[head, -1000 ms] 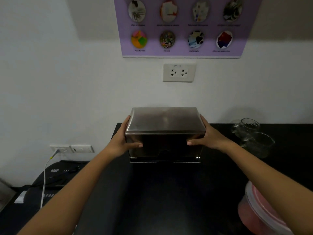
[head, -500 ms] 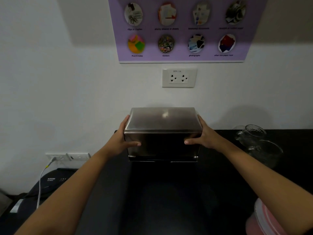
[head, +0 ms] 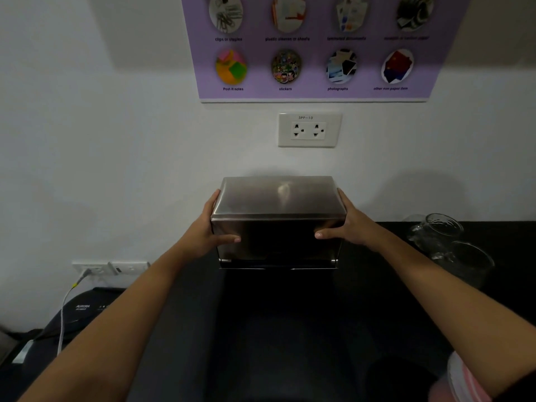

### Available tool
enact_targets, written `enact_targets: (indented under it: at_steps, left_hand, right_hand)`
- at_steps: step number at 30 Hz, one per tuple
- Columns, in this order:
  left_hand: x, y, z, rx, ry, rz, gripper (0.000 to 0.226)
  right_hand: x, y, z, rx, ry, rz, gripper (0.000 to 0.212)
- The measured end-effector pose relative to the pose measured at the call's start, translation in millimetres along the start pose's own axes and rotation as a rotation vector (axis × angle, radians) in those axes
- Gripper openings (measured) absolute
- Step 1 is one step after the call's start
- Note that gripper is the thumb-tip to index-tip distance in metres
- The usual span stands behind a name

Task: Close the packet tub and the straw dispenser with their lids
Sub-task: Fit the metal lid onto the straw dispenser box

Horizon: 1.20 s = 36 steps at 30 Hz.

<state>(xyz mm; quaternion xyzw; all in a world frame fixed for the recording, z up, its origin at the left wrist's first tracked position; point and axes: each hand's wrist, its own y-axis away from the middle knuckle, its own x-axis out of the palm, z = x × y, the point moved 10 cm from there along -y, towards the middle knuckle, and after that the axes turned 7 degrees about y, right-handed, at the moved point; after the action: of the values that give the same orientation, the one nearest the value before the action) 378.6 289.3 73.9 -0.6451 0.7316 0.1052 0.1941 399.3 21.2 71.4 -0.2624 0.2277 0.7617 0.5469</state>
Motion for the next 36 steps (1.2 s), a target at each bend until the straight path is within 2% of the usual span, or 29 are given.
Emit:
enact_targets:
  at_steps: [11, 15, 21, 25, 27, 31, 33, 36]
  left_hand:
    - [-4.5, -5.4, 4.7, -0.031, -0.029, -0.016, 0.108]
    - [-8.9, -3.1, -0.9, -0.003, -0.094, -0.092, 0.105]
    - [-21.3, 25.1, 0.2, -0.045, -0.114, -0.292, 0.085]
    - [-15.5, 63.6, -26.4, 0.125, -0.154, -0.409, 0.054]
    - [6.4, 75.8, -45.1, 0.200, -0.197, -0.350, 0.042]
    - [66.1, 82.7, -71.3, 0.176, -0.117, -0.111, 0.039]
    - [102.8, 85.8, -81.2, 0.138, -0.113, 0.050, 0.038]
    - [151.8, 96.8, -83.0, -0.052, 0.028, 0.225, 0.035]
  right_hand:
    - [-1.4, -4.0, -7.6, 0.058, 0.012, -0.013, 0.119]
    - [-3.5, -2.0, -9.6, 0.091, 0.038, -0.037, 0.119]
    - [-3.6, 23.8, -4.5, 0.156, -0.027, -0.058, 0.120]
    - [-11.7, 54.3, -11.1, 0.204, 0.005, -0.089, 0.115]
    - [-18.4, 69.9, -13.6, 0.215, 0.039, -0.112, 0.092]
    - [-39.6, 108.7, -14.8, 0.230, 0.072, -0.191, 0.053]
    - [-49.2, 132.2, -15.0, 0.220, 0.090, -0.192, 0.046]
    - [-69.0, 170.0, -23.5, 0.230, 0.112, -0.218, 0.042]
